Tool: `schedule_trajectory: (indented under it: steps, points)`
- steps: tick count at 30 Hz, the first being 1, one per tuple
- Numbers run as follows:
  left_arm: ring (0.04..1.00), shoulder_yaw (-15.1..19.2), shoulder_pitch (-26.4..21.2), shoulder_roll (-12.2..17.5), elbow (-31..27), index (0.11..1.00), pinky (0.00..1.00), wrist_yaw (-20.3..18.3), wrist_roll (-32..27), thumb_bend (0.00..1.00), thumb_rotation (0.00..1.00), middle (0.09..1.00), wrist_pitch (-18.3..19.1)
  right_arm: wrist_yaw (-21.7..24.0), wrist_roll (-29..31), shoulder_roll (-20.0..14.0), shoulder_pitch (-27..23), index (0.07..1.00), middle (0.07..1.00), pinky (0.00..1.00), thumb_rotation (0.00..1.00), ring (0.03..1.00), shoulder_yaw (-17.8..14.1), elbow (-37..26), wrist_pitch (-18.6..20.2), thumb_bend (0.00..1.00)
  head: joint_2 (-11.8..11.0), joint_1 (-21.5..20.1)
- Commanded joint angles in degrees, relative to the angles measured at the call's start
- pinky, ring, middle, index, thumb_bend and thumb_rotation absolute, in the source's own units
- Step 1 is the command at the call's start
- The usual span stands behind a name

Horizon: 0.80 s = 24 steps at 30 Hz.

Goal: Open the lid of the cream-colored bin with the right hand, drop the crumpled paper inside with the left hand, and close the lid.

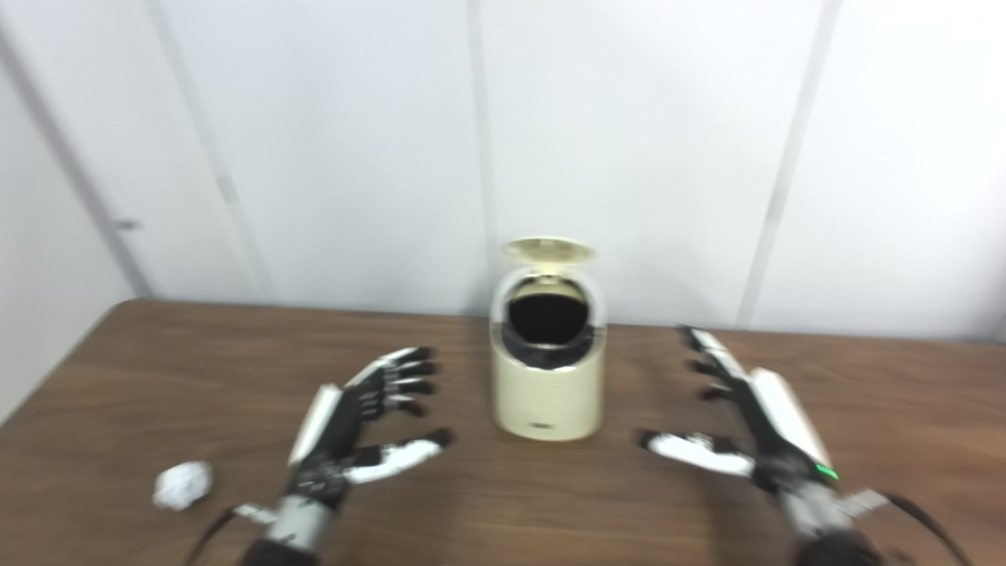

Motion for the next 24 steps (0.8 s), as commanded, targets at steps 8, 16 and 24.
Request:
schedule_trajectory:
  steps: [8, 16, 24]
  points:
    - [0.721, -0.99, -3.27, -2.51, 2.11, 0.822, 0.57, 3.56, 4.31, 0.72, 0.16, 0.792, -1.71, 1.93, -1.6, -2.64, -1.92, 0.973, 0.942, 0.69, 0.58, 0.854, -0.72, -3.84, 1.75, 0.86, -3.21, 12.57]
    - [0.715, 0.13, -1.33, -0.94, -0.92, 0.823, 0.54, 4.9, 6.29, 0.74, 0.15, 0.789, -0.74, 3.55, -1.3, -3.0, -2.65, 0.978, 0.946, 0.7, 0.68, 0.875, -0.89, -4.47, 1.88, 0.96, -3.62, 14.61]
    - [0.698, 0.25, 1.56, 6.35, -16.73, 0.818, 0.55, 0.72, 32.69, 0.71, 0.14, 0.786, 14.65, 4.34, -1.78, -3.63, -3.03, 0.983, 0.949, 0.65, 0.75, 0.862, -1.26, -4.92, 2.36, 1.0, -3.82, 15.68]
